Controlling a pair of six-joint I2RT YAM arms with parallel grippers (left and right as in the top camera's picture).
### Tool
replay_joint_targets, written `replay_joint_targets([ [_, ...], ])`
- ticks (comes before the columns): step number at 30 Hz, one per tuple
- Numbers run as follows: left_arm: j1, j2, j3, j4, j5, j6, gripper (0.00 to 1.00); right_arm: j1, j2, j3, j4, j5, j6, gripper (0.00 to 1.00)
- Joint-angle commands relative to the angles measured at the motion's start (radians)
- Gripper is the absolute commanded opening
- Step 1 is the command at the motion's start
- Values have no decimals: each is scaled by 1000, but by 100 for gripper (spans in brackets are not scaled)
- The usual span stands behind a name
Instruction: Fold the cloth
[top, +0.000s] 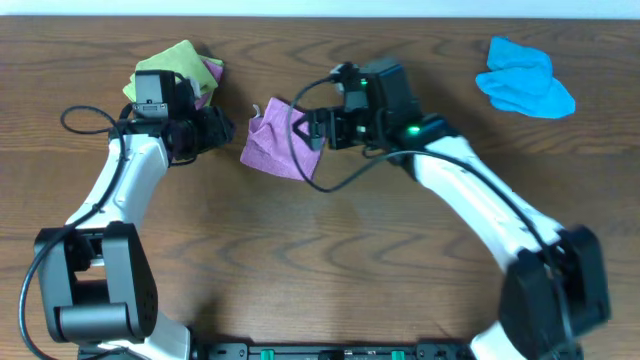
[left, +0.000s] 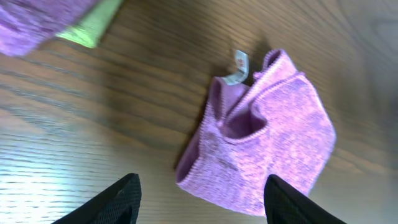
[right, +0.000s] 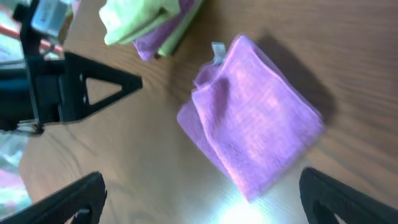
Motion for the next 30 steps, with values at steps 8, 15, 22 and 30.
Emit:
replay_joint_targets([
  [8, -63, -5, 13, 2, 63, -12, 72, -110, -224, 13, -208, 56, -226, 99],
  [15, -65, -5, 14, 17, 18, -23, 69, -15, -39, 9, -66, -19, -220, 99],
  [22, 53, -15, 14, 5, 18, -22, 69, 77, 206, 9, 143, -27, -135, 93],
  [30, 163, -16, 14, -43, 40, 9, 69, 130, 315, 10, 287, -37, -98, 82],
])
